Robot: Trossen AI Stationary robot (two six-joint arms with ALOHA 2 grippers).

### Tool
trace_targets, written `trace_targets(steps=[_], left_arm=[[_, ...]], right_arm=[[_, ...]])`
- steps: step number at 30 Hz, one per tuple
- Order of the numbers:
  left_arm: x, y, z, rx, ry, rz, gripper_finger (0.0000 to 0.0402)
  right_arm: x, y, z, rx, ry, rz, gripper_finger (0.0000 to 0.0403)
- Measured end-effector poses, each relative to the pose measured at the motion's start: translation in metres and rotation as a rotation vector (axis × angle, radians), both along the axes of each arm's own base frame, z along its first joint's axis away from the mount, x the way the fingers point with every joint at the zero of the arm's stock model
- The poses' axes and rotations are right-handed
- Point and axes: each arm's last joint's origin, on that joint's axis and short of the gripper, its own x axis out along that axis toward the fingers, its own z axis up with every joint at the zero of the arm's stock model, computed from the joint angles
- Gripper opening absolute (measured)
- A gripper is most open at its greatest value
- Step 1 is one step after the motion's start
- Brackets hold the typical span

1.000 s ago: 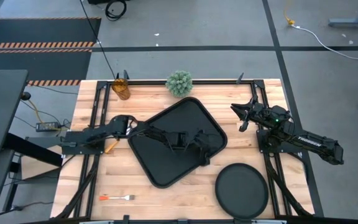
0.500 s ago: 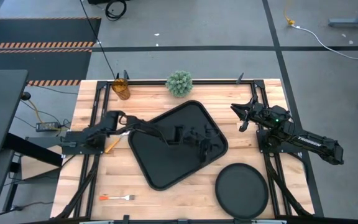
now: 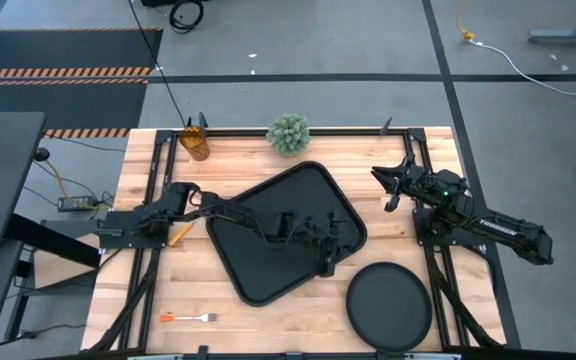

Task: Pick and place plate/cup/fork/spoon on tray
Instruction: Move the black tray to the center of the table

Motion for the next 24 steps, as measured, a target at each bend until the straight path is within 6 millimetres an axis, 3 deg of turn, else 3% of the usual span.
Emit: trace_targets(steps=[15, 19, 24], left_arm=[[-0.001, -0.007, -0.002, 0.013, 0.010, 0.008, 0.0005], [-0.002, 0.006, -0.008, 0.061, 0.073, 0.136, 0.0005], [-0.005, 0.018, -0.015, 0.078, 0.153, 0.175, 0.0005]], right_arm=[[0.000, 0.000, 0.000, 0.000, 0.000, 0.000, 0.0061], [0.000, 0.000, 0.000, 0.000, 0.001, 0.000, 0.0061], [0.000, 0.000, 0.000, 0.000, 0.001, 0.000, 0.0061]])
